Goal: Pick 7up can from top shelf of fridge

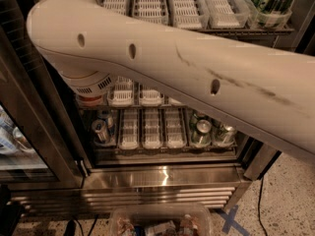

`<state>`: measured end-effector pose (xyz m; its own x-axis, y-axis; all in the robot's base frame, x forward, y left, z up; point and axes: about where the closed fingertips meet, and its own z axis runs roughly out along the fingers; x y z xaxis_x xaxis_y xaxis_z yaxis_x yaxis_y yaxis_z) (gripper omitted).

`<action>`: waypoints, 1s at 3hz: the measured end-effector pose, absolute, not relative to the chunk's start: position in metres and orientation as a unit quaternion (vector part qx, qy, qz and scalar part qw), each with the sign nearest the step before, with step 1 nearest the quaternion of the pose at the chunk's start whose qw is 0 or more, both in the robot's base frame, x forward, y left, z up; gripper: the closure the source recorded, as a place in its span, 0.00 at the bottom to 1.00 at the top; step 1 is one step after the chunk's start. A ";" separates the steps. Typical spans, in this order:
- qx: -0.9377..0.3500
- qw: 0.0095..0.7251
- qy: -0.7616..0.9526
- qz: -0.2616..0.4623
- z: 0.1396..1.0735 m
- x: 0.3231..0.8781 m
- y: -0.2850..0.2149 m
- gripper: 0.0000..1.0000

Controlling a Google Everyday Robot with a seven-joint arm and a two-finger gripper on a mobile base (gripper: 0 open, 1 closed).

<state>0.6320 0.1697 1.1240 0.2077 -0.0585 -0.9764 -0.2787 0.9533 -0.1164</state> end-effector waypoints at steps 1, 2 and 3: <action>-0.135 0.765 0.625 0.072 1.124 0.632 0.170 1.00; -0.141 0.762 0.626 0.085 1.127 0.626 0.170 1.00; -0.170 0.745 0.639 0.090 1.123 0.600 0.149 1.00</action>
Offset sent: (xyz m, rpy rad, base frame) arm -0.0092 0.0010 -0.0014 0.0121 0.0340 0.0696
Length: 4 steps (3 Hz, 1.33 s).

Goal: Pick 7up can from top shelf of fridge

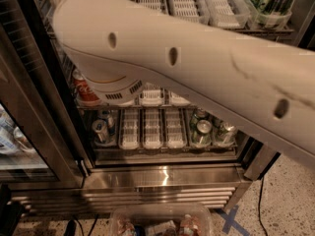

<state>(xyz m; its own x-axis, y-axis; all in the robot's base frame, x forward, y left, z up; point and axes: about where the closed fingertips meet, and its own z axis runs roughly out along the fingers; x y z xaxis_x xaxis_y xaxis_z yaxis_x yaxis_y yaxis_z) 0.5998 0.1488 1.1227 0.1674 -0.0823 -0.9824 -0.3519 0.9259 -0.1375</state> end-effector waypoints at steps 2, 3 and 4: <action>-0.169 0.720 0.663 0.111 1.119 0.560 0.075 1.00; -0.169 0.720 0.663 0.111 1.119 0.560 0.076 1.00; -0.174 0.722 0.659 0.118 1.125 0.555 0.080 1.00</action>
Offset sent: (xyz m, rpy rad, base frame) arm -0.1101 -0.1144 -0.0426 0.0170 0.2434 0.3518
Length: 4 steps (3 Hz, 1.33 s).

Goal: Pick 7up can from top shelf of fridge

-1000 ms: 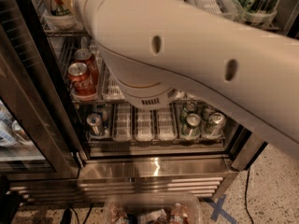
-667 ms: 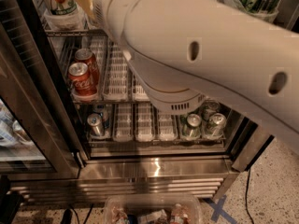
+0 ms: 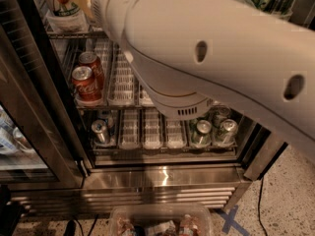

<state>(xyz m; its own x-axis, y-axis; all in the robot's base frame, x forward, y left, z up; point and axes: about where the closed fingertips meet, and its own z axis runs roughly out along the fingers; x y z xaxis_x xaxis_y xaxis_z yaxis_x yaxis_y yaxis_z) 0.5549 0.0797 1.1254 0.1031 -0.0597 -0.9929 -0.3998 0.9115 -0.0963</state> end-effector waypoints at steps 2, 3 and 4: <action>-0.120 0.676 0.701 0.193 1.105 0.540 -0.002 1.00; -0.096 0.651 0.712 0.244 1.105 0.537 -0.042 1.00; -0.102 0.631 0.715 0.283 1.091 0.529 -0.071 1.00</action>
Offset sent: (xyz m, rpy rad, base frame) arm -0.0739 -0.1257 -0.1013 0.2517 0.3869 0.3068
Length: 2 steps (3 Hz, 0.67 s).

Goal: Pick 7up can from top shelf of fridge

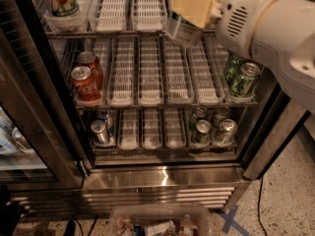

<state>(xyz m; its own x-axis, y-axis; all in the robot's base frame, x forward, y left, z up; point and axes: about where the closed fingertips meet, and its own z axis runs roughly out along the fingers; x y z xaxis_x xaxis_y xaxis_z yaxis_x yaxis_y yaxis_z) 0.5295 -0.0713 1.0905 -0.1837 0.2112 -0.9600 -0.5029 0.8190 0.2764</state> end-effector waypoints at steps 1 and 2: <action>-0.130 0.621 0.708 0.309 1.094 0.516 -0.052 1.00; -0.130 0.621 0.708 0.309 1.094 0.516 -0.052 1.00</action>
Offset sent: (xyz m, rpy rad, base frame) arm -0.0125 0.0177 0.0030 0.0043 -0.0063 0.0774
